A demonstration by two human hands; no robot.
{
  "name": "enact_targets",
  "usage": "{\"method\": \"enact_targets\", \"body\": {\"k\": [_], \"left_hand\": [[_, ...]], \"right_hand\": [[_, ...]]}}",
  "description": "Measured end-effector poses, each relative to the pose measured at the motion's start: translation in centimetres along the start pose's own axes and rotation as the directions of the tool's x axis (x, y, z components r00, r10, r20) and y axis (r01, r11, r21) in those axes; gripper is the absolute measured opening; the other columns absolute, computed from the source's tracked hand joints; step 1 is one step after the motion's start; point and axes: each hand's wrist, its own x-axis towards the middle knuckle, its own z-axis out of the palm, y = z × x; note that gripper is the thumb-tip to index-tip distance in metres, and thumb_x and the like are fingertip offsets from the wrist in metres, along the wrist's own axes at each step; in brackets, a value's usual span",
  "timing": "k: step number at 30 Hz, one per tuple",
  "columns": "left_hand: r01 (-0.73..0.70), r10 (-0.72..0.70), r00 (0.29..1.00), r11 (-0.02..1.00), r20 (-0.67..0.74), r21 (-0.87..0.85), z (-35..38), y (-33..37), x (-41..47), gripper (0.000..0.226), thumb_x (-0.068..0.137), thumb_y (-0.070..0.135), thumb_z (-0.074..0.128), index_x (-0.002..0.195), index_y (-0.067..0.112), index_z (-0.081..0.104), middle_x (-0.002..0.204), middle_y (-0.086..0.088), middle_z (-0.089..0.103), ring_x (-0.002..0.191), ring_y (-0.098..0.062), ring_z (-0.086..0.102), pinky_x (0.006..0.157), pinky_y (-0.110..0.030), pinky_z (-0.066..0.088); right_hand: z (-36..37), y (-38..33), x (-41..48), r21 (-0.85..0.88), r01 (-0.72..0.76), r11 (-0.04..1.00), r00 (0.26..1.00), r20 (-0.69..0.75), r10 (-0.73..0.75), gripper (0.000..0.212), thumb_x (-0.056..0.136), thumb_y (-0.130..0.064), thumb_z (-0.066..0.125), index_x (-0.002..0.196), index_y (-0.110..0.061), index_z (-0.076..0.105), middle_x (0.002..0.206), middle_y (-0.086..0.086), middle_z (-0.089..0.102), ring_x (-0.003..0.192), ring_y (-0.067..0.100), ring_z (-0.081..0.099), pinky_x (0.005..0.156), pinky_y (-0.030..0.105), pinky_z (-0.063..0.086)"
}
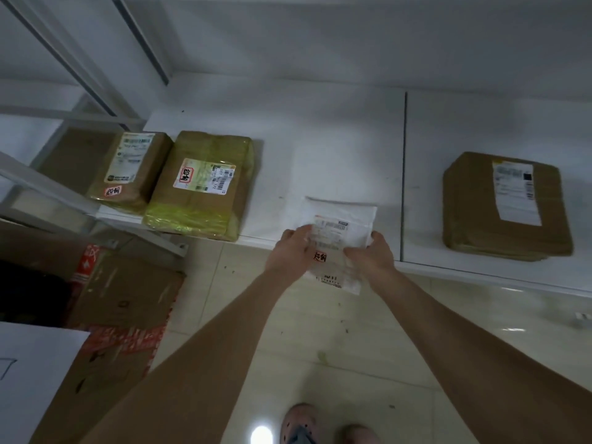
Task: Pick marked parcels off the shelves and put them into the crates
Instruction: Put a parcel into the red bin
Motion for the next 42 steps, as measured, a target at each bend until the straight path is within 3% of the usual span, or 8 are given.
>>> {"method": "enact_targets", "body": {"k": [3, 7, 14, 17, 20, 25, 37, 42], "left_hand": [[0.088, -0.092, 0.996, 0.984, -0.019, -0.156, -0.8, 0.8, -1.9, 0.056, 0.096, 0.027, 0.051, 0.148, 0.02, 0.031, 0.14, -0.012, 0.041, 0.123, -0.03, 0.049, 0.1, -0.041, 0.044], [0.284, -0.335, 0.94, 0.871, -0.061, -0.4, -3.6, 1.3, -5.5, 0.076, 0.089, 0.035, 0.064, 0.15, 0.011, 0.025, 0.145, -0.011, 0.043, 0.129, -0.028, 0.046, 0.103, -0.041, 0.042], [0.279, -0.44, 0.891, 0.722, -0.108, -0.633, -8.1, 2.6, -13.6, 0.04, 0.077, 0.024, 0.078, 0.112, 0.007, 0.067, 0.096, -0.008, 0.071, 0.088, -0.027, 0.068, 0.08, -0.04, 0.057], [0.272, -0.477, 0.862, 0.723, -0.174, -0.635, -9.7, 2.6, -16.9, 0.026, 0.079, 0.018, 0.077, 0.101, 0.009, 0.066, 0.084, -0.002, 0.066, 0.07, -0.015, 0.06, 0.06, -0.023, 0.049], [0.284, -0.543, 0.81, 0.693, -0.221, -0.662, -10.6, 1.8, -19.8, 0.023, 0.08, 0.019, 0.076, 0.099, 0.011, 0.064, 0.084, -0.001, 0.064, 0.069, -0.012, 0.059, 0.058, -0.02, 0.047], [0.276, -0.645, 0.708, 0.627, -0.286, -0.729, -11.6, -1.1, -24.3, 0.032, 0.08, 0.021, 0.075, 0.109, 0.013, 0.063, 0.099, -0.005, 0.067, 0.089, -0.023, 0.065, 0.08, -0.037, 0.056], [0.321, -0.821, 0.436, 0.525, -0.369, -0.788, -15.0, -12.6, -37.2, 0.037, 0.08, 0.032, 0.075, 0.113, 0.022, 0.062, 0.1, 0.006, 0.065, 0.084, -0.013, 0.064, 0.075, -0.034, 0.057], [0.289, -0.858, 0.352, 0.479, -0.373, -0.829, -16.8, -18.3, -42.6, 0.026, 0.08, 0.028, 0.076, 0.102, 0.021, 0.064, 0.085, 0.007, 0.062, 0.068, -0.005, 0.058, 0.056, -0.021, 0.045]], "right_hand": [[-1.6, 0.1, -1.6, 0.1, -0.046, 0.994, 0.999, 0.028, 0.043, 0.039, 0.079, -0.004, 0.07, 0.118, -0.005, 0.062, 0.115, 0.014, 0.067, 0.098, 0.029, 0.065, 0.087, 0.039, 0.054], [-3.6, -0.7, -4.9, 0.134, -0.025, 0.991, 0.997, 0.079, 0.015, 0.042, 0.082, 0.0, 0.066, 0.123, -0.006, 0.062, 0.117, 0.012, 0.067, 0.101, 0.027, 0.065, 0.092, 0.039, 0.053], [-4.9, -3.4, -11.6, 0.03, 0.047, 0.998, 0.965, 0.257, -0.053, 0.039, 0.09, -0.006, 0.059, 0.128, -0.01, 0.058, 0.122, 0.01, 0.064, 0.101, 0.023, 0.062, 0.089, 0.035, 0.052], [-4.2, -4.5, -14.3, -0.061, 0.15, 0.987, 0.955, 0.269, -0.129, 0.044, 0.089, -0.015, 0.064, 0.131, -0.011, 0.051, 0.123, 0.011, 0.062, 0.101, 0.025, 0.062, 0.085, 0.037, 0.053], [-3.1, -5.4, -16.9, -0.09, 0.2, 0.976, 0.921, 0.358, -0.155, 0.059, 0.084, -0.008, 0.068, 0.137, -0.015, 0.042, 0.124, 0.008, 0.059, 0.086, 0.017, 0.064, 0.064, 0.027, 0.052], [0.2, -6.2, -20.2, -0.197, 0.331, 0.923, 0.881, 0.414, -0.227, 0.051, 0.08, -0.001, 0.059, 0.128, -0.019, 0.05, 0.121, 0.006, 0.061, 0.106, 0.026, 0.06, 0.087, 0.043, 0.054], [14.3, -4.9, -30.0, -0.223, 0.546, 0.808, 0.704, 0.645, -0.298, 0.031, 0.082, -0.003, 0.06, 0.101, -0.027, 0.055, 0.101, -0.001, 0.066, 0.093, 0.02, 0.064, 0.081, 0.039, 0.055], [20.5, -4.4, -35.2, -0.209, 0.63, 0.748, 0.635, 0.694, -0.341, 0.033, 0.082, -0.001, 0.06, 0.098, -0.029, 0.054, 0.086, -0.014, 0.061, 0.085, 0.014, 0.06, 0.065, 0.026, 0.045]]}}
